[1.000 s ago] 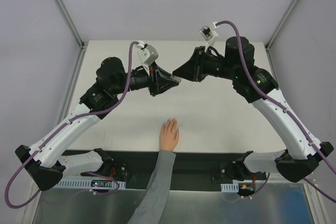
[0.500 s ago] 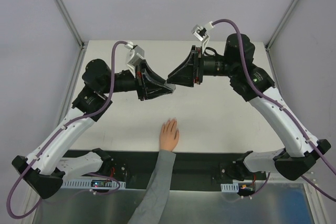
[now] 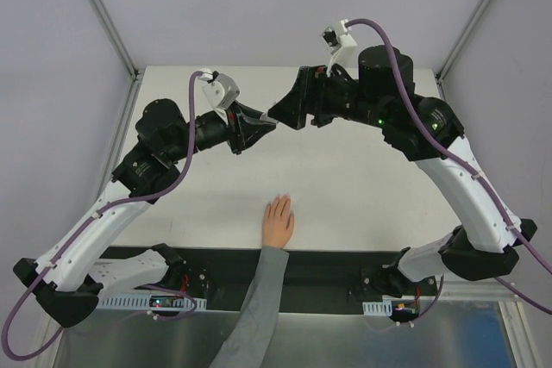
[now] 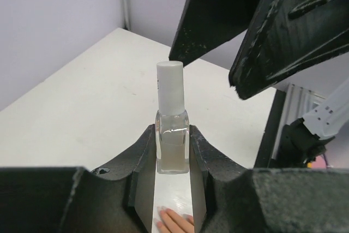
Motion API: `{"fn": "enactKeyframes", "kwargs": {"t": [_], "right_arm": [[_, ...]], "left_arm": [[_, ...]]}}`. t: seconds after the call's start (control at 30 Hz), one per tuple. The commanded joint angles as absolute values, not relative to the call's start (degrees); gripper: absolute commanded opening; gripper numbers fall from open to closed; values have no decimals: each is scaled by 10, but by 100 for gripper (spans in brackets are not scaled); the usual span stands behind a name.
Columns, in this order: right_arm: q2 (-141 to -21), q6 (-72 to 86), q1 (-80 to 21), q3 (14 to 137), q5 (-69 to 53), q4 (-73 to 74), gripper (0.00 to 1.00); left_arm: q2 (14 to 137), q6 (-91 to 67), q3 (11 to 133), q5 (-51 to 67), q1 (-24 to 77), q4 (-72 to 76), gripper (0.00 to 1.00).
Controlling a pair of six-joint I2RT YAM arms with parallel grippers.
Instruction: Paint the nails
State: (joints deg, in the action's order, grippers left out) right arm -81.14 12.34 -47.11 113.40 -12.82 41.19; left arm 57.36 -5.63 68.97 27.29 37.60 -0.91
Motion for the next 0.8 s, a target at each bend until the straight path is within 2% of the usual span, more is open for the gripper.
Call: {"fn": "enactKeyframes", "kwargs": {"t": [0.0,0.13,0.3,0.4,0.43,0.5,0.53,0.6,0.63,0.67,0.7,0.73,0.77], "right_arm": [[-832,144,-492,1179,-9,490,75],[-864,161,-497,1210,-20,511,60],[-883,161,-509,1237,-11,520,53],[-884,162,-509,1238,-9,524,40],[-883,163,-509,1238,-4,532,32],[-877,161,-509,1231,-4,534,25],[-869,155,-509,1219,-4,532,16],[-859,142,-505,1202,-10,510,6],[-852,128,-498,1164,-60,491,1],[-831,89,-475,1138,-119,461,1],[-818,71,-458,1096,-195,364,1],[-799,62,-442,1053,-362,302,1],[-768,67,-424,981,-414,250,0]], "left_arm": [[572,-8,722,193,395,-12,0],[583,-5,729,170,420,-14,0],[597,9,737,156,437,-20,0],[599,12,741,149,445,-23,0],[599,14,742,149,446,-24,0],[599,14,744,150,446,-26,0],[599,15,744,155,446,-28,0],[595,7,744,170,446,-29,0],[593,4,743,211,447,-29,0],[591,2,744,254,446,-26,0],[591,1,744,299,443,-20,0],[593,-19,751,408,439,-18,0],[602,-57,756,460,434,-15,0]]}}
